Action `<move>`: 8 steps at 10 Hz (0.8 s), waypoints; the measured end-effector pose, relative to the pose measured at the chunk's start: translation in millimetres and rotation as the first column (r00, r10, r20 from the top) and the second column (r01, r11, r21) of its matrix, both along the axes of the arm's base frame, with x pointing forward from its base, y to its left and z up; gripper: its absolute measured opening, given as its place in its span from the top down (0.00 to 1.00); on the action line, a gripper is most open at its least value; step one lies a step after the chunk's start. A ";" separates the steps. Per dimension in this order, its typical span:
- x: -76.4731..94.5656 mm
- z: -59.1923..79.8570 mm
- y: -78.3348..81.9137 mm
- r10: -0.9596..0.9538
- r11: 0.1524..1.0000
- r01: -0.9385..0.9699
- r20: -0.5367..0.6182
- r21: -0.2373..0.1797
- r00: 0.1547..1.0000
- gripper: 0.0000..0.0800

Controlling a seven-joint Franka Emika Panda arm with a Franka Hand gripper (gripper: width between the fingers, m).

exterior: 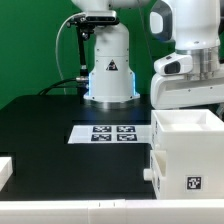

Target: Assemble drawer

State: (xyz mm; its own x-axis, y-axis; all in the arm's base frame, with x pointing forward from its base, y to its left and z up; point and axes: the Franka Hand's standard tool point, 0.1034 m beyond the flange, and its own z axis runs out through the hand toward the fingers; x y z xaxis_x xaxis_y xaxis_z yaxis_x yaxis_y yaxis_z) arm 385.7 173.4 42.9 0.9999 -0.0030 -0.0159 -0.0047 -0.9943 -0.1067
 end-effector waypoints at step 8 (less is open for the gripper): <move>19.5 -0.9 -4.3 0.000 1.000 0.000 0.037 0.014 0.999 0.19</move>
Offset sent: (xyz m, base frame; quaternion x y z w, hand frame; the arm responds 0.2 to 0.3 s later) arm 0.0119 -0.0025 0.0143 0.0066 -0.0045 0.0599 0.9982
